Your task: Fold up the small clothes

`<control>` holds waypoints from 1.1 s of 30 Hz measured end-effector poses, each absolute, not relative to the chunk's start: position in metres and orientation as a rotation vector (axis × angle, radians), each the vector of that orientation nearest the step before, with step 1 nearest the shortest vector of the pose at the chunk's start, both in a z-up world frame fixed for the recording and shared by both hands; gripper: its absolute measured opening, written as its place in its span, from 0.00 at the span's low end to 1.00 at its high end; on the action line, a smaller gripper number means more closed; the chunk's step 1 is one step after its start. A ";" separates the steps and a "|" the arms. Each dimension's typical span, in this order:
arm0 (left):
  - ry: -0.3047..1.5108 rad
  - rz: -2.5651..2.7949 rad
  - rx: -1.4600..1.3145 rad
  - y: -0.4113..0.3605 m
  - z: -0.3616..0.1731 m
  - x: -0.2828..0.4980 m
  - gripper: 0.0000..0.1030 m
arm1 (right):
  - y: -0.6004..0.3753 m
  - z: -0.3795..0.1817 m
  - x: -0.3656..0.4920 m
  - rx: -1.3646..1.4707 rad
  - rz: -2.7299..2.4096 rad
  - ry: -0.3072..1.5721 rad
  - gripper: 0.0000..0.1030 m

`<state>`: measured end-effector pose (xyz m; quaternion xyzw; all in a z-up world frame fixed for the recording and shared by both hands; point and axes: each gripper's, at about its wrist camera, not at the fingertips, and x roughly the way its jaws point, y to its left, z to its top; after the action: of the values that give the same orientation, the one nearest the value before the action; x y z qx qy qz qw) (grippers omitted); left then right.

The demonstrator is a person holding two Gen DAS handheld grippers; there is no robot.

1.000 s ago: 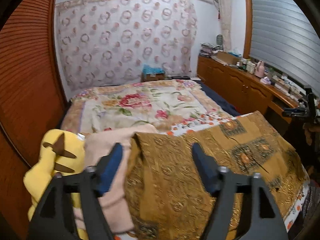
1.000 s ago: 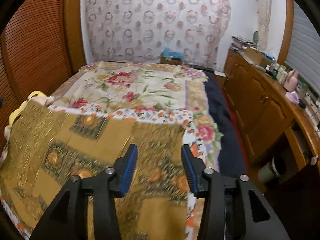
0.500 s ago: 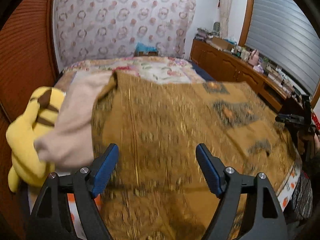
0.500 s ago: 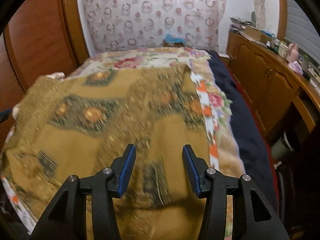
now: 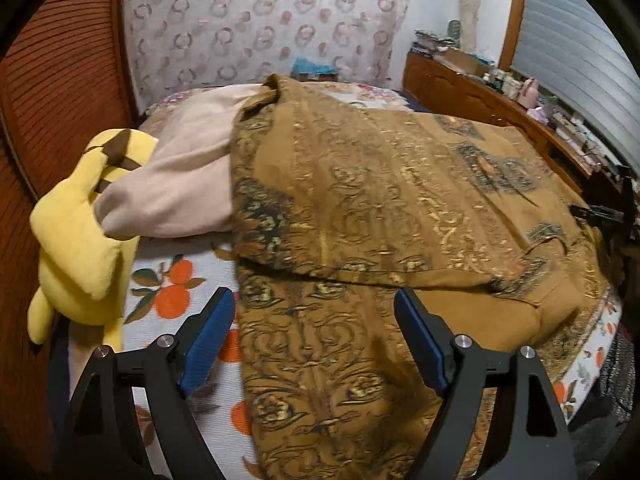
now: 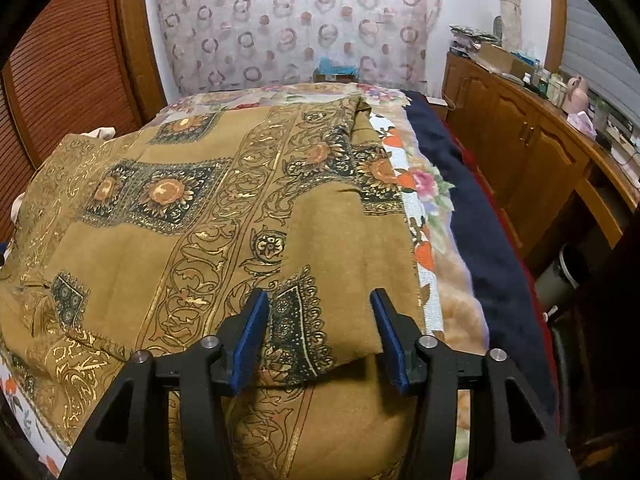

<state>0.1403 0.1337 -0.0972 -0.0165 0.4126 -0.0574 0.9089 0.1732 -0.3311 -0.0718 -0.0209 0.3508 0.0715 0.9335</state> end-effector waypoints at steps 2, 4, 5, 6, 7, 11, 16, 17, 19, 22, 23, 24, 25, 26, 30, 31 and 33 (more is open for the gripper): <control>0.852 -0.107 -0.035 0.137 -0.097 0.142 0.80 | -0.325 -0.082 0.175 -0.055 0.141 0.717 0.55; 0.845 -0.104 -0.041 0.139 -0.096 0.144 0.80 | -0.324 -0.083 0.178 -0.056 0.141 0.717 0.55; 0.845 -0.104 -0.049 0.141 -0.096 0.146 0.80 | -0.323 -0.086 0.181 -0.056 0.142 0.717 0.55; 0.844 -0.102 -0.059 0.143 -0.095 0.148 0.80 | -0.321 -0.088 0.184 -0.056 0.142 0.717 0.55; 0.842 -0.102 -0.066 0.144 -0.095 0.150 0.80 | -0.321 -0.088 0.184 -0.056 0.142 0.717 0.55; 0.843 -0.114 -0.089 0.150 -0.097 0.161 0.62 | -0.319 -0.090 0.186 -0.056 0.142 0.718 0.55; 0.864 -0.091 -0.086 0.155 -0.103 0.174 0.34 | -0.319 -0.090 0.185 -0.057 0.142 0.718 0.55; 0.868 -0.089 -0.084 0.156 -0.104 0.176 0.32 | -0.319 -0.090 0.185 -0.057 0.142 0.718 0.55; 0.875 -0.086 -0.079 0.156 -0.104 0.179 0.32 | -0.319 -0.090 0.185 -0.057 0.142 0.718 0.55; 0.886 -0.067 -0.076 0.157 -0.106 0.181 0.32 | -0.319 -0.090 0.185 -0.057 0.143 0.718 0.55; 0.892 -0.054 -0.075 0.158 -0.107 0.181 0.32 | -0.319 -0.090 0.185 -0.057 0.143 0.718 0.55; 0.894 -0.050 -0.078 0.159 -0.108 0.181 0.32 | -0.319 -0.090 0.185 -0.057 0.143 0.718 0.55; 0.894 -0.050 -0.079 0.160 -0.108 0.181 0.32 | -0.319 -0.090 0.185 -0.057 0.143 0.718 0.55; 0.893 -0.051 -0.080 0.160 -0.108 0.180 0.32 | -0.319 -0.090 0.185 -0.057 0.143 0.718 0.55; 0.881 -0.072 -0.058 0.156 -0.108 0.178 0.20 | -0.318 -0.090 0.185 -0.057 0.143 0.719 0.55; 0.873 -0.093 -0.056 0.154 -0.106 0.176 0.03 | -0.318 -0.090 0.185 -0.057 0.143 0.719 0.55; 0.830 -0.084 -0.044 0.150 -0.099 0.170 0.03 | -0.318 -0.090 0.185 -0.058 0.142 0.719 0.55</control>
<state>0.1697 0.1503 -0.0988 -0.0212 0.4030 -0.0409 0.9140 0.1847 -0.3183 -0.0897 -0.0285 0.3514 0.0694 0.9332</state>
